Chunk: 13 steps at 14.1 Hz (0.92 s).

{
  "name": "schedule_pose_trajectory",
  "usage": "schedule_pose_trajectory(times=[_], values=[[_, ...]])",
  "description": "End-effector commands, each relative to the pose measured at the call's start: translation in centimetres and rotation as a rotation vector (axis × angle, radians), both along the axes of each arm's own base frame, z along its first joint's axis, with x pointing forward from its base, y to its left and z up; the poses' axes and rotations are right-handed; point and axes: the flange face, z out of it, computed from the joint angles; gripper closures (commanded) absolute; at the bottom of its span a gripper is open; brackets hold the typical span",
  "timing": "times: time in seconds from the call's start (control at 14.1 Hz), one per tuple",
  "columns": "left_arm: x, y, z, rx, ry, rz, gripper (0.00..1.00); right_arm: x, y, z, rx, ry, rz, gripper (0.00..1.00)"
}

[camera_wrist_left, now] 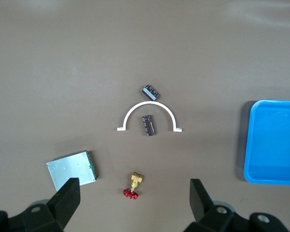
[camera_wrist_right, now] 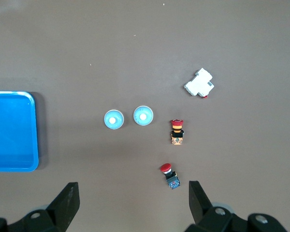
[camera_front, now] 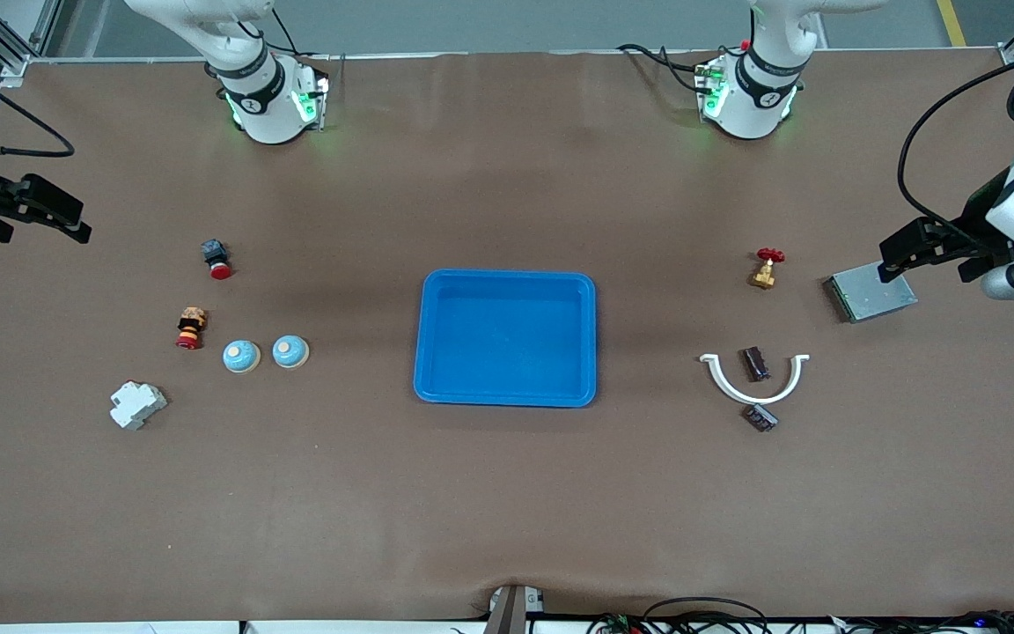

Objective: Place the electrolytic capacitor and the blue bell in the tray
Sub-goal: 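Move the right gripper to a bell while the left gripper nears a capacitor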

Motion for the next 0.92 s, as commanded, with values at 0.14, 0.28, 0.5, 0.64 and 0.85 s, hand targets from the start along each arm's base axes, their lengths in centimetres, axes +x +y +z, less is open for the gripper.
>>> schedule_pose_trajectory(times=[0.14, 0.28, 0.5, 0.64, 0.85], values=[[-0.3, 0.1, 0.5, 0.002, -0.006, -0.006, 0.00, -0.1, -0.6, 0.4, 0.006, -0.008, -0.008, 0.00], [-0.3, 0.1, 0.5, 0.002, -0.008, -0.006, 0.00, 0.0, -0.5, 0.2, 0.008, -0.006, -0.008, 0.00], [-0.2, 0.3, 0.3, 0.001, -0.001, -0.005, 0.00, 0.0, -0.2, 0.2, 0.006, -0.008, -0.002, 0.00], [-0.1, 1.1, -0.3, -0.007, 0.016, 0.010, 0.00, -0.1, -0.3, 0.2, 0.006, -0.006, -0.002, 0.00], [0.5, 3.1, -1.7, -0.007, 0.039, 0.044, 0.00, 0.1, -0.1, 0.1, 0.006, -0.009, 0.000, 0.00]])
